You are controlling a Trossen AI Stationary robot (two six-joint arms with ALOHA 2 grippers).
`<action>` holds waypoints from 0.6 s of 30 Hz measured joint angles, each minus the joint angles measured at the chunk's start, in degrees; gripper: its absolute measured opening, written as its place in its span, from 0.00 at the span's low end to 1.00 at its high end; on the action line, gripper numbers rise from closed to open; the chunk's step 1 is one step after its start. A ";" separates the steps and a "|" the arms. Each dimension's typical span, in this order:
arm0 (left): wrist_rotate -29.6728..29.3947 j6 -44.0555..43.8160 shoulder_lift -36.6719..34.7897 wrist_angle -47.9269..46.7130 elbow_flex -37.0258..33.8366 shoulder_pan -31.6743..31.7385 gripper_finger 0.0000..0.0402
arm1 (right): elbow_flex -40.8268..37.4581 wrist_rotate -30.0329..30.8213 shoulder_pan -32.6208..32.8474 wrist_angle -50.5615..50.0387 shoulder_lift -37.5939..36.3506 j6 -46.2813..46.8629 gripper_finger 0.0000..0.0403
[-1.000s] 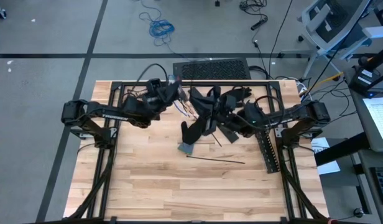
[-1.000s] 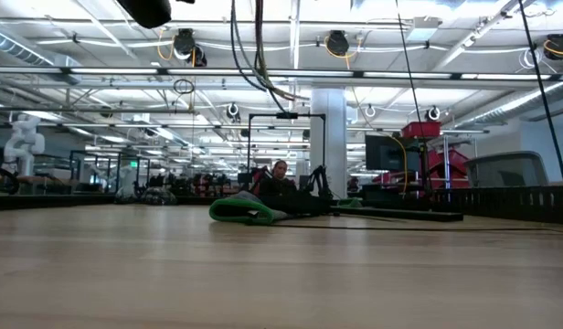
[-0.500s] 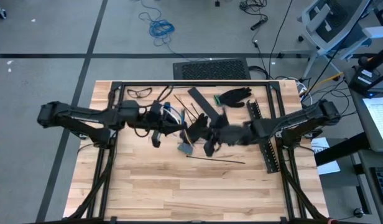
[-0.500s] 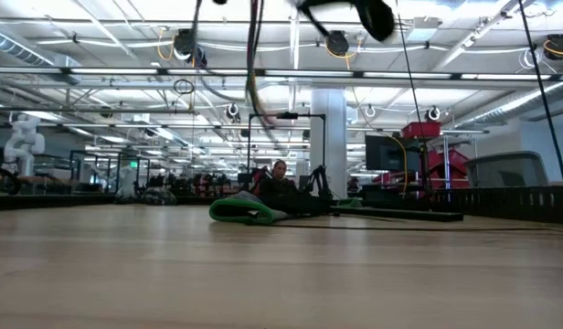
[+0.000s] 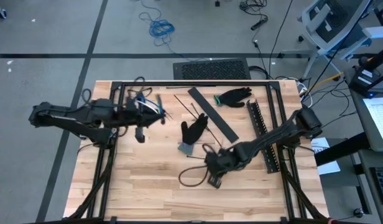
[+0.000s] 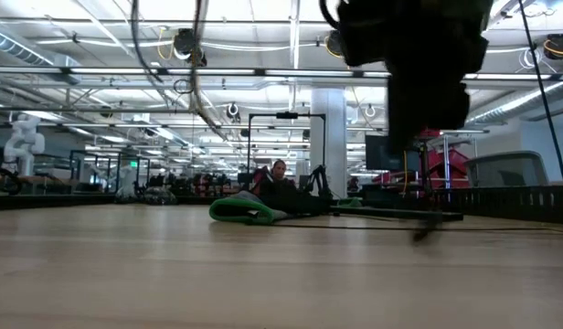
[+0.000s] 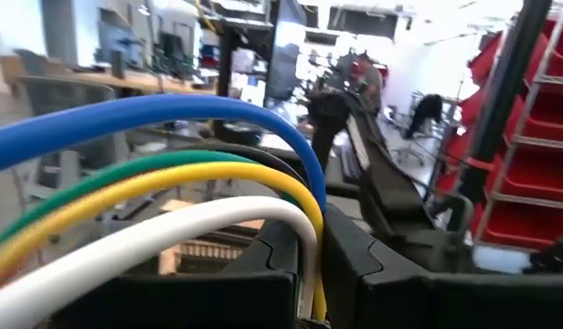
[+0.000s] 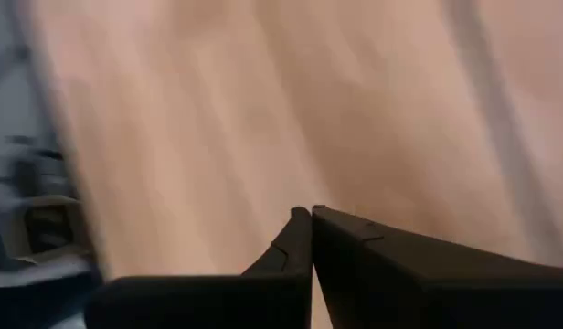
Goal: Ziptie cables
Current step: Wrap the black zip tie on the cable
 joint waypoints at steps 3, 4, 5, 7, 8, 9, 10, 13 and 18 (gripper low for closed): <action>-0.89 0.03 -0.73 -0.19 0.00 0.01 0.06 | 0.11 0.19 -0.05 10.19 2.86 0.97 0.00; -0.89 0.01 -0.73 -0.24 0.00 0.03 0.06 | 0.11 0.90 -0.19 11.01 3.49 1.56 0.00; -0.92 -0.02 -0.72 -0.30 0.00 0.03 0.06 | 0.11 1.47 -0.40 10.39 3.79 1.92 0.00; -0.91 -0.20 -0.02 -0.35 0.00 0.03 0.06 | 0.11 1.86 -0.51 6.66 3.27 1.39 0.00; -0.89 -0.31 0.61 -0.57 0.00 -0.01 0.06 | 0.11 1.90 -0.48 3.34 2.28 0.81 0.00; -0.82 -0.66 1.29 -0.49 0.00 0.01 0.06 | 0.11 1.88 -0.37 -0.77 1.13 0.48 0.00; -0.72 -0.99 1.84 -0.48 0.00 -0.01 0.06 | 0.11 1.90 0.05 -5.33 -0.23 0.37 0.00; -0.63 -1.11 3.14 -0.47 0.00 0.01 0.06 | 0.10 4.77 2.36 -22.34 -3.83 2.86 0.01; -0.52 0.27 4.56 -0.21 0.00 0.03 0.06 | 0.07 19.28 5.63 -31.46 -7.27 15.03 0.09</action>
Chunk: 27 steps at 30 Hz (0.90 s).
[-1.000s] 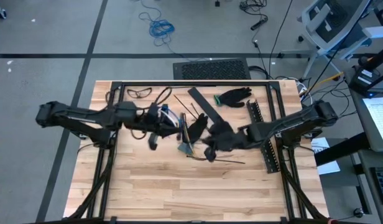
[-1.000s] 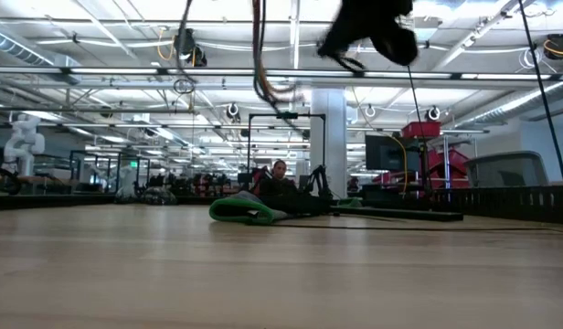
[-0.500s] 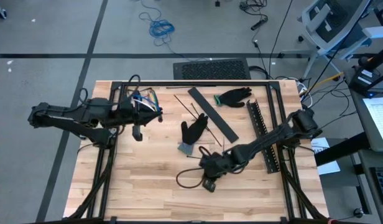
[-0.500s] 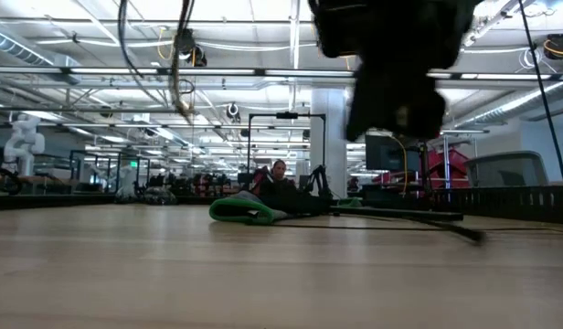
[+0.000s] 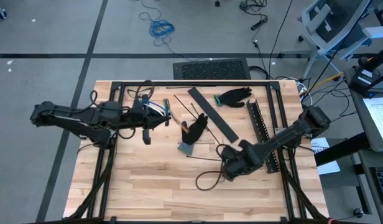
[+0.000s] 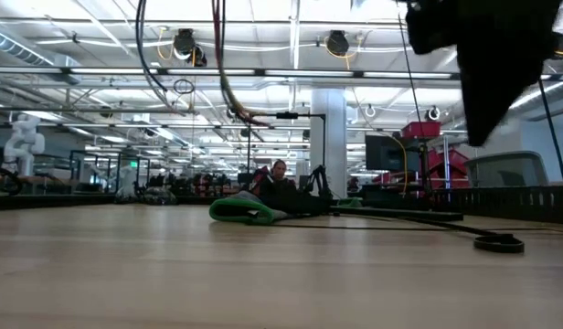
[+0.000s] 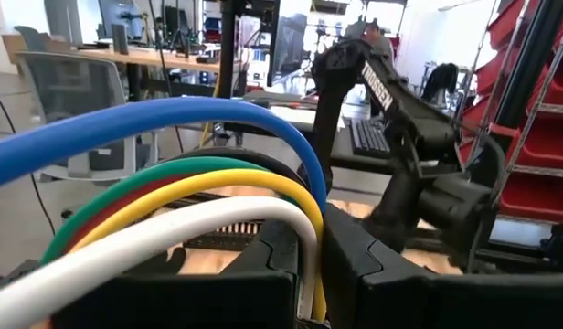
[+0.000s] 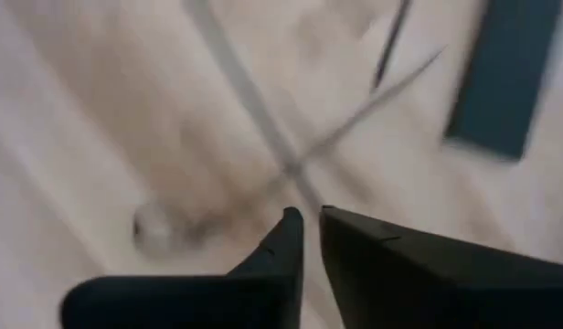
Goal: Ziptie cables
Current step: Wrap the black zip tie on the cable
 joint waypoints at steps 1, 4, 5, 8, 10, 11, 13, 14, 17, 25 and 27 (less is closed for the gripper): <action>0.01 0.00 0.34 -0.07 0.00 -0.02 0.06 | 0.00 3.31 -0.01 0.54 0.07 2.97 0.12; 0.65 -0.04 1.73 -0.07 0.00 -0.04 0.06 | 0.00 8.04 -2.18 4.11 2.18 9.82 0.20; 1.07 -0.32 2.00 -0.19 0.00 -0.04 0.06 | 0.00 7.05 -3.44 5.52 3.31 10.49 0.23; 1.53 -0.43 2.51 0.05 0.00 -0.04 0.06 | -0.07 2.26 -7.23 7.18 6.63 8.03 0.33; 1.55 -0.48 2.51 0.09 0.00 -0.04 0.06 | -0.07 0.99 -9.74 7.24 7.63 7.87 0.38; 1.55 -0.48 2.51 0.06 0.00 -0.04 0.06 | -0.07 0.64 -10.87 7.26 7.94 8.05 0.40; 1.54 -0.50 2.51 0.08 0.00 -0.04 0.06 | -0.07 0.57 -12.81 6.82 8.38 8.46 0.44; 1.55 -0.52 2.51 0.05 0.00 -0.04 0.06 | -0.07 0.56 -13.66 6.18 8.64 8.69 0.46; 1.55 -1.17 2.49 0.20 0.00 -0.04 0.06 | -0.07 -0.84 -15.43 3.72 9.92 12.47 0.48; 1.53 -1.94 2.49 0.39 0.00 -0.04 0.06 | -0.08 -4.35 -14.63 4.38 11.33 18.55 0.47; 1.51 -1.96 2.49 0.37 0.00 -0.04 0.06 | -0.89 -4.46 -14.03 4.78 11.34 20.95 0.46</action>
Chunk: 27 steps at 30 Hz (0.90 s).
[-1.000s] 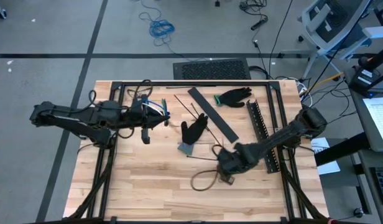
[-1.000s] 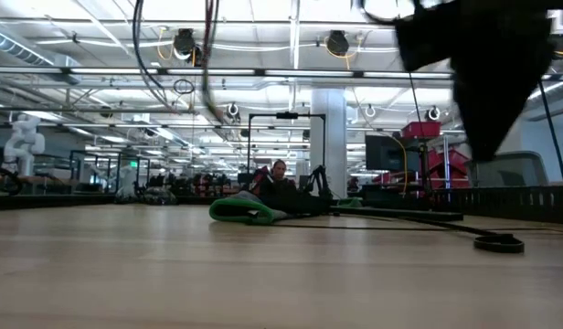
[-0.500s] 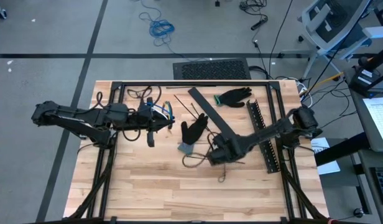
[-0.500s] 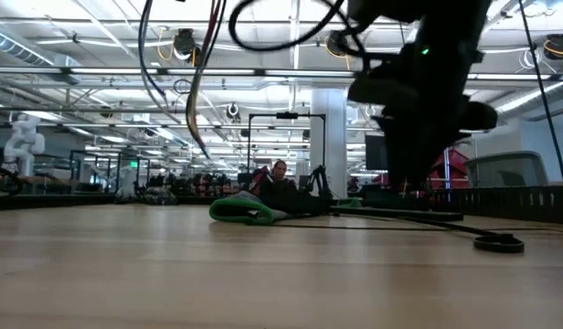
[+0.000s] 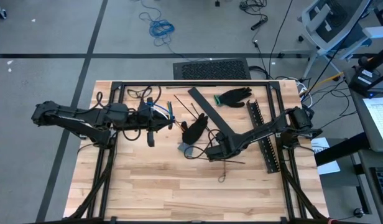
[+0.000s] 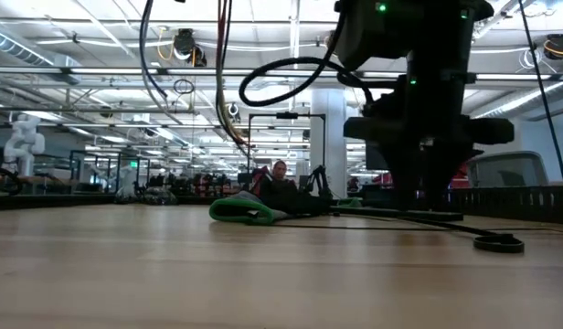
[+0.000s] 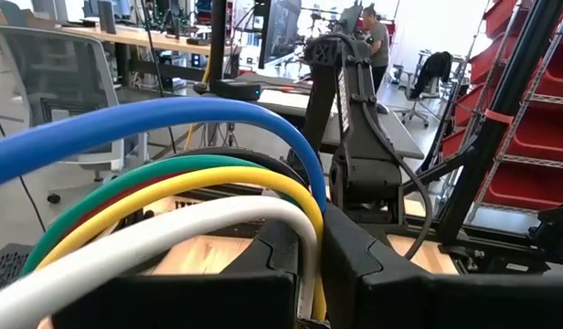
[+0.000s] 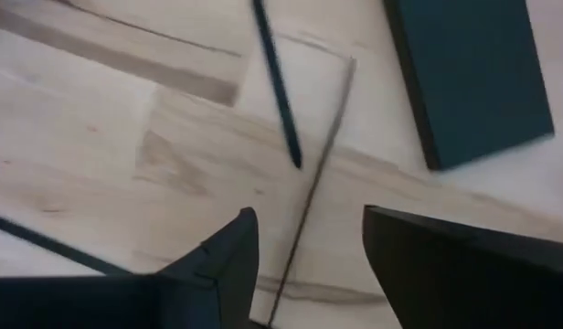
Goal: Ziptie cables
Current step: Wrap the black zip tie on the cable
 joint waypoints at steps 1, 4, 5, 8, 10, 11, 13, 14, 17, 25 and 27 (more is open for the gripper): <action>0.00 0.02 0.00 -0.01 0.00 0.00 0.06 | -0.88 -0.67 0.24 0.72 0.00 1.30 0.45; -0.03 0.01 0.00 -0.04 0.00 0.00 0.06 | -4.50 -2.08 0.92 4.65 -0.16 5.03 0.43; -0.05 0.02 0.00 -0.02 0.00 0.00 0.06 | -5.75 -1.80 1.13 6.41 -0.39 5.07 0.43; -0.41 0.02 0.00 -0.04 0.00 0.00 0.06 | -8.29 -1.18 1.20 11.78 -0.55 6.32 0.41; -0.94 0.02 0.00 -0.02 0.00 0.00 0.06 | -9.34 -1.49 0.59 15.26 -0.54 7.93 0.40; -1.31 0.02 0.00 -0.04 0.00 0.00 0.06 | -9.76 -1.60 0.30 16.69 -0.57 8.59 0.39; -1.61 0.02 0.00 -0.04 0.00 0.00 0.06 | -10.55 -1.86 -0.10 18.73 -0.57 9.05 0.37; -1.71 0.02 0.00 -0.02 0.00 0.00 0.06 | -11.05 -1.88 -0.21 19.49 -0.57 9.23 0.35; -2.08 0.02 0.00 0.01 0.00 0.00 0.06 | -12.77 -1.61 -0.09 21.25 -0.70 10.52 0.27; -4.77 0.11 0.00 -0.02 0.00 0.00 0.06 | -14.79 1.15 3.53 24.34 -0.90 10.60 0.01; -4.81 0.11 0.00 0.07 0.00 0.00 0.06 | -15.10 2.95 4.33 24.90 -1.44 10.66 0.00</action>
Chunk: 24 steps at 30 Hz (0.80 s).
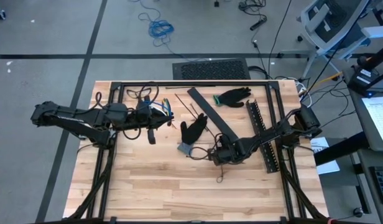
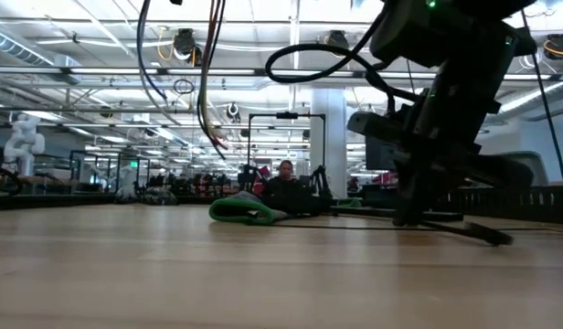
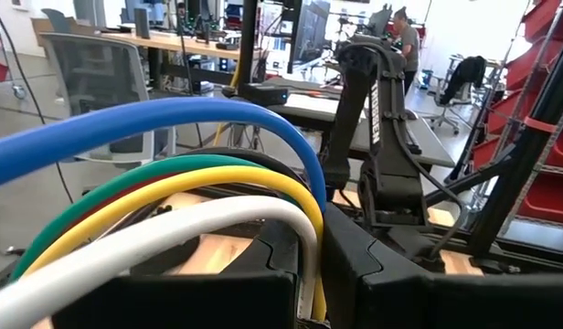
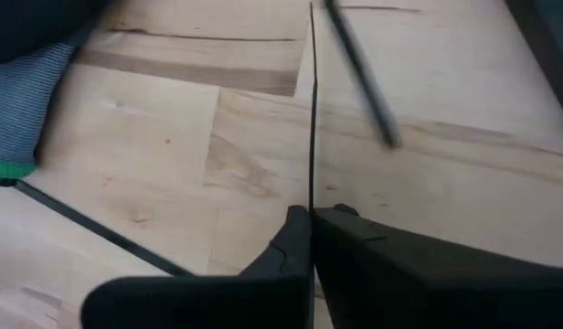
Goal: Ziptie cables
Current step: Wrap the black zip tie on the cable
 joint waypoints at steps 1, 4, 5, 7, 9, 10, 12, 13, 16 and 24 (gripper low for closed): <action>-0.04 0.00 0.00 0.07 0.00 0.00 0.06 | -0.04 0.33 0.28 0.20 -0.31 0.45 0.00; 0.06 0.96 -0.25 1.64 0.00 0.00 0.06 | 0.88 1.86 1.87 -1.15 -2.13 1.67 0.00; 0.43 1.43 -0.49 2.23 0.00 -0.04 0.06 | 1.17 2.39 2.45 -1.51 -3.04 1.65 0.00; 0.79 1.95 -1.11 2.89 0.04 -0.07 0.06 | 1.53 3.04 3.40 -3.38 -4.54 1.69 0.00; 0.93 1.99 -1.87 2.52 0.04 -0.11 0.06 | 1.83 5.19 4.77 -4.68 -6.53 3.80 0.00; 0.94 2.02 -2.29 2.33 0.04 -0.10 0.06 | 1.86 6.64 5.56 -5.26 -7.55 4.69 0.00; 0.96 2.80 -3.21 2.30 0.04 -0.09 0.06 | 1.86 9.70 7.18 -6.56 -9.30 6.83 0.00; 0.98 3.15 -3.64 2.50 0.04 -0.09 0.06 | 1.86 11.76 8.03 -6.74 -10.20 8.06 0.00; 1.01 3.10 -4.78 2.49 0.04 -0.09 0.06 | 1.93 20.92 10.23 -6.56 -13.59 11.76 0.00; 12.39 -8.51 -2.97 10.99 -2.69 -0.45 0.06 | 2.06 53.53 10.42 -4.07 -20.32 15.73 0.00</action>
